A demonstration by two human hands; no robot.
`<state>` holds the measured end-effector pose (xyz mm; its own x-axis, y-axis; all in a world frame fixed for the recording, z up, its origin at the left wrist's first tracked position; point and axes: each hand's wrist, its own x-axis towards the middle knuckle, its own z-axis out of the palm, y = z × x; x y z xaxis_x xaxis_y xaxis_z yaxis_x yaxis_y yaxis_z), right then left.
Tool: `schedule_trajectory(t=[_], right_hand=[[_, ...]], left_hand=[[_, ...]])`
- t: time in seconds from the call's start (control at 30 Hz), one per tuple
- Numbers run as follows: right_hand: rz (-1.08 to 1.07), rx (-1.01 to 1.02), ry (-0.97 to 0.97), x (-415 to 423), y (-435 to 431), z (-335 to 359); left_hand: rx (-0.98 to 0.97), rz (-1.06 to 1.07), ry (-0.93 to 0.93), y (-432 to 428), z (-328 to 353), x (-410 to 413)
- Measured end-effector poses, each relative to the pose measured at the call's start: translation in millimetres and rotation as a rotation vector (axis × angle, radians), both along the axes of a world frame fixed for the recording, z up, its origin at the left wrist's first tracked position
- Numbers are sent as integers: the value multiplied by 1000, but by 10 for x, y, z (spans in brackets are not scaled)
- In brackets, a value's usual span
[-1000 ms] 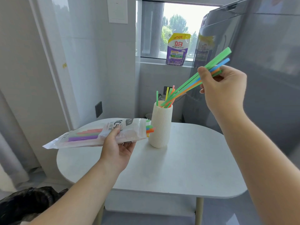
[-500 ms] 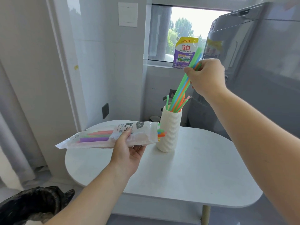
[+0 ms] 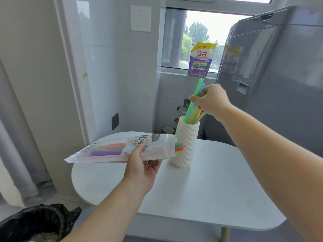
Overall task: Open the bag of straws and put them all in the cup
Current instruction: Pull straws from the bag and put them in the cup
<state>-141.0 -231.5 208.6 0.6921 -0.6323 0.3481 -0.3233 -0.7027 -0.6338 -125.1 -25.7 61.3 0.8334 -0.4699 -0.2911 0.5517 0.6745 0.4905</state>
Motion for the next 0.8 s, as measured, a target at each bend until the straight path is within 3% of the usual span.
schedule_trajectory(t=[0.33,0.63,0.73,0.8], right_hand=[[11,-61,77,27,-111,-44],[-51,-176,-366,-400,197,-112],[6,-75,-299,-618,417,-447],[40,128,-189,-686,518,-769]], left_hand=[[4,1,-3,-13,-15,-10],[14,-1,3,1,-6,22],[20,-4,-23,15,-11,36],[36,-15,-64,16,-8,39]])
